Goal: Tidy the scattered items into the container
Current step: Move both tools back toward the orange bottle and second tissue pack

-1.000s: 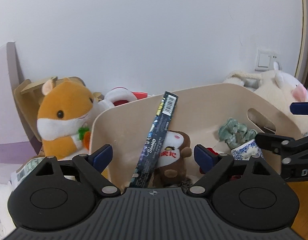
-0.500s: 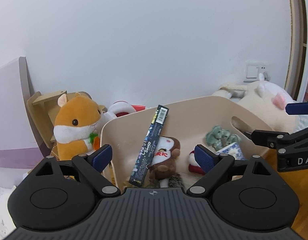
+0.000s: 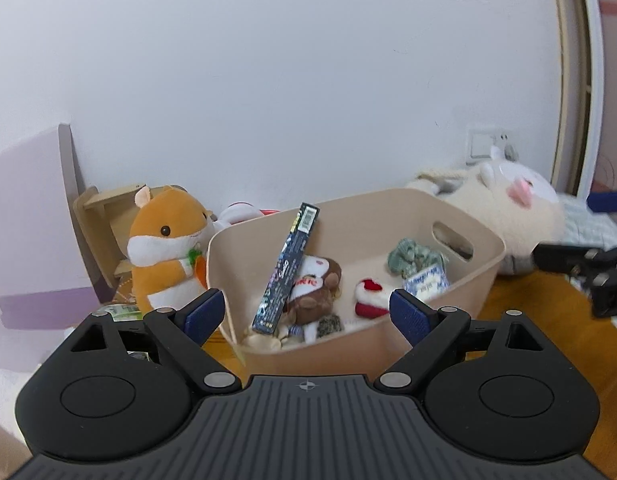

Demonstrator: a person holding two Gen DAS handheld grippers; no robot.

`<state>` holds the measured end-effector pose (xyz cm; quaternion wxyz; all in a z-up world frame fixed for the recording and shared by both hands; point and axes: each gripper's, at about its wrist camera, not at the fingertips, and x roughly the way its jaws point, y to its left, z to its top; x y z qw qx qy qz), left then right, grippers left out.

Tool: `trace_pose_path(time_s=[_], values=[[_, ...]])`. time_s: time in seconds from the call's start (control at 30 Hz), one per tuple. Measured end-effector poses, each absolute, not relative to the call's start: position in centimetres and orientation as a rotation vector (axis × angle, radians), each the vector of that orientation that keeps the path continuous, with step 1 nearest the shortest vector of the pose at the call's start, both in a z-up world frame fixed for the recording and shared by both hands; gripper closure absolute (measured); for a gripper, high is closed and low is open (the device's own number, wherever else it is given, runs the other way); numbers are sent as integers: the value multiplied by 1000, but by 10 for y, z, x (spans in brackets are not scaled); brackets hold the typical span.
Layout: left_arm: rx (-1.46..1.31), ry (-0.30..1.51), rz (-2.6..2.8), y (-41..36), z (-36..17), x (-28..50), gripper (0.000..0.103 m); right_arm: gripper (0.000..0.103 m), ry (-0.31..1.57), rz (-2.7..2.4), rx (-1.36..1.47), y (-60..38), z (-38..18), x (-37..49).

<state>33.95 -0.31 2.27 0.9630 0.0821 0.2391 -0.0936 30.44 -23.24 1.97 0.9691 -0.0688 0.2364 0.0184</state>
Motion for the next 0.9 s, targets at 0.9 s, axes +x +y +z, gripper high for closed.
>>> trace_pose_path(time_s=[0.9], values=[[342,651,-385,-8,-72,291,12,0,653,103,-212,-251,-68,240]])
